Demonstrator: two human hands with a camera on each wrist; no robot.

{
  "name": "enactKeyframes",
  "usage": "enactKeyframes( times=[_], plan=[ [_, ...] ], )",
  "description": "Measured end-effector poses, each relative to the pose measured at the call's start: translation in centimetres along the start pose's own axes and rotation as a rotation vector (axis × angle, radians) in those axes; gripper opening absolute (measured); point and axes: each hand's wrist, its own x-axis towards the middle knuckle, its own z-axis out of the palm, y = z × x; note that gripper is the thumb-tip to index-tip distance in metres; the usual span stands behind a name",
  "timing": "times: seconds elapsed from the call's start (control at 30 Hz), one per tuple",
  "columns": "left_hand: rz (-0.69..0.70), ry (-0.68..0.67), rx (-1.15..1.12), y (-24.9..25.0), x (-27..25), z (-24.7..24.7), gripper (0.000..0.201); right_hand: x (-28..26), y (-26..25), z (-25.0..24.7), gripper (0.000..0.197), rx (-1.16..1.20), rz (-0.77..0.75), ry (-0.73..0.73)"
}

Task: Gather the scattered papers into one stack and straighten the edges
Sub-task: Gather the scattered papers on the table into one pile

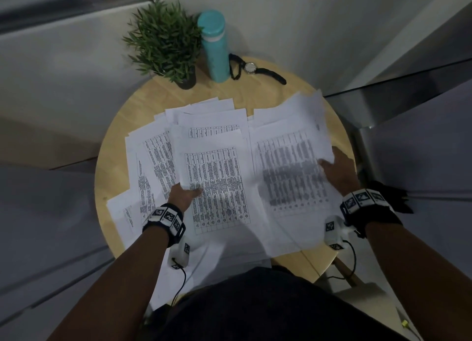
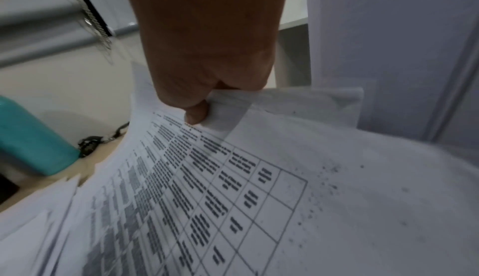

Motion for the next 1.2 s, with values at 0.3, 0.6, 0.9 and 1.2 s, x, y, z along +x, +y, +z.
enactKeyframes(
  times=[0.3, 0.6, 0.9, 1.2],
  plan=[
    [-0.012, 0.039, 0.058, 0.5, -0.8, -0.4, 0.052, -2.2, -1.9, -7.8, 0.038, -0.071, -0.25, 0.267],
    [-0.039, -0.001, 0.078, 1.1, -1.4, -0.6, 0.063, -4.4, -4.6, -14.0, 0.026, 0.063, -0.289, 0.313],
    [-0.073, -0.038, 0.033, 1.0, -1.2, -0.9, 0.094, -3.5, -7.8, -8.9, 0.026, 0.169, -0.289, 0.23],
    [-0.1, -0.106, -0.184, 1.0, -1.6, -1.0, 0.079, -5.5, -8.7, 7.3, 0.044, 0.125, -0.03, -0.367]
  ],
)
